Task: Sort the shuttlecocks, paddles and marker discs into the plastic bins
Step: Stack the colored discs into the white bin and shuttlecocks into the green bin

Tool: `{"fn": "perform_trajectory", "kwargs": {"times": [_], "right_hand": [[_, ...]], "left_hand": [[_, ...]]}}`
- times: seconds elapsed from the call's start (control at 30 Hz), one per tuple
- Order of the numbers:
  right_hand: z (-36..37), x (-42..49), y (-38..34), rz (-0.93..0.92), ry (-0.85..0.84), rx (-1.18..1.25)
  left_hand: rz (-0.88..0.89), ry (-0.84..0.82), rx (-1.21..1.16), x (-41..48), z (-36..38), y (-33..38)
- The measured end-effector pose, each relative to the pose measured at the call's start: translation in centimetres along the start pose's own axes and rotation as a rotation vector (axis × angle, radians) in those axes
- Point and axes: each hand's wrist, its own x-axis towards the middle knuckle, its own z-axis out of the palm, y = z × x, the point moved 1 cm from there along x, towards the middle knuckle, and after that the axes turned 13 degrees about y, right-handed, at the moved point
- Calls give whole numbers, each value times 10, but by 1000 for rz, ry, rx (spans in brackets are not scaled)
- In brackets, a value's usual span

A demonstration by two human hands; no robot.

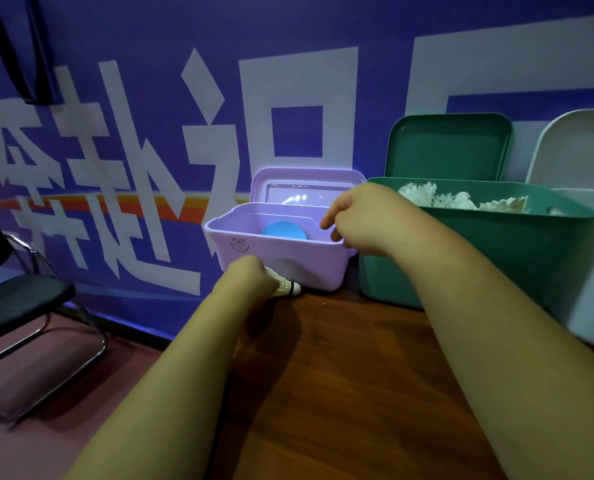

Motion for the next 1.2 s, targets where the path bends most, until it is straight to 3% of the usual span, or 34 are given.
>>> {"fn": "perform_trajectory", "kwargs": {"times": [0.17,0.37,0.6,0.77,0.93,1.1,1.2], "right_hand": [[-29,-31,37,90,39,61],[-73,-94,108,136,111,76],[-93,-159,174,98,-73,-228],[-72,-186,197,71,-106,-241],[-55,-191,207,62,-40,-210],[-56,-198,216,102,-52,-163],[-64,-199,217,128,-30,-179]], "left_hand": [[179,47,-16,-15,-4,9],[490,251,-153,-58,-6,38],[757,408,-336,-115,-26,113],[898,695,-424,-129,-30,168],[863,732,-521,-113,-8,225],[626,499,-394,-96,24,260],[614,504,-432,-89,29,266]]}}
